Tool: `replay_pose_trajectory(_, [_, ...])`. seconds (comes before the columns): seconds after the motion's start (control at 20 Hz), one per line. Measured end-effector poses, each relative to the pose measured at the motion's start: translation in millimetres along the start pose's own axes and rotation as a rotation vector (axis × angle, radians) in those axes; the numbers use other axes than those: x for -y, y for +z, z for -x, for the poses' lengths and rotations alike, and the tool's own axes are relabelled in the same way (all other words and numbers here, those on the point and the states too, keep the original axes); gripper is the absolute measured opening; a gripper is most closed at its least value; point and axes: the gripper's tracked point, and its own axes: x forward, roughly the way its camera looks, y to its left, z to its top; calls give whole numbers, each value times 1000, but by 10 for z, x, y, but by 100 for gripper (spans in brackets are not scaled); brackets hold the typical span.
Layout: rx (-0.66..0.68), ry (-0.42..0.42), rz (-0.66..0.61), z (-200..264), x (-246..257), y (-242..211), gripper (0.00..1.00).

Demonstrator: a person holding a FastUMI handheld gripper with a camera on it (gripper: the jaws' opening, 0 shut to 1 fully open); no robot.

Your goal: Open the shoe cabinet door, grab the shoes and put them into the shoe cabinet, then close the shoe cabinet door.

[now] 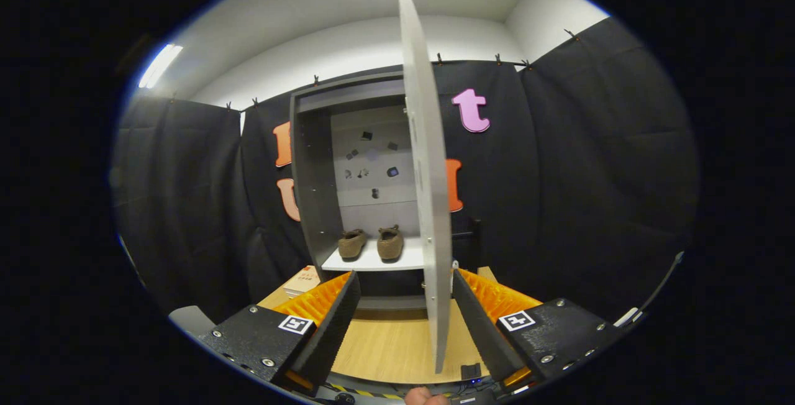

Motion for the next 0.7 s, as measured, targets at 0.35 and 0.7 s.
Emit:
replay_pose_trajectory(0.35, [-2, -142, -43, -185, 894, -19, 93])
replay_pose_trajectory(0.7, [-2, -110, -54, -422, 856, -113, 94])
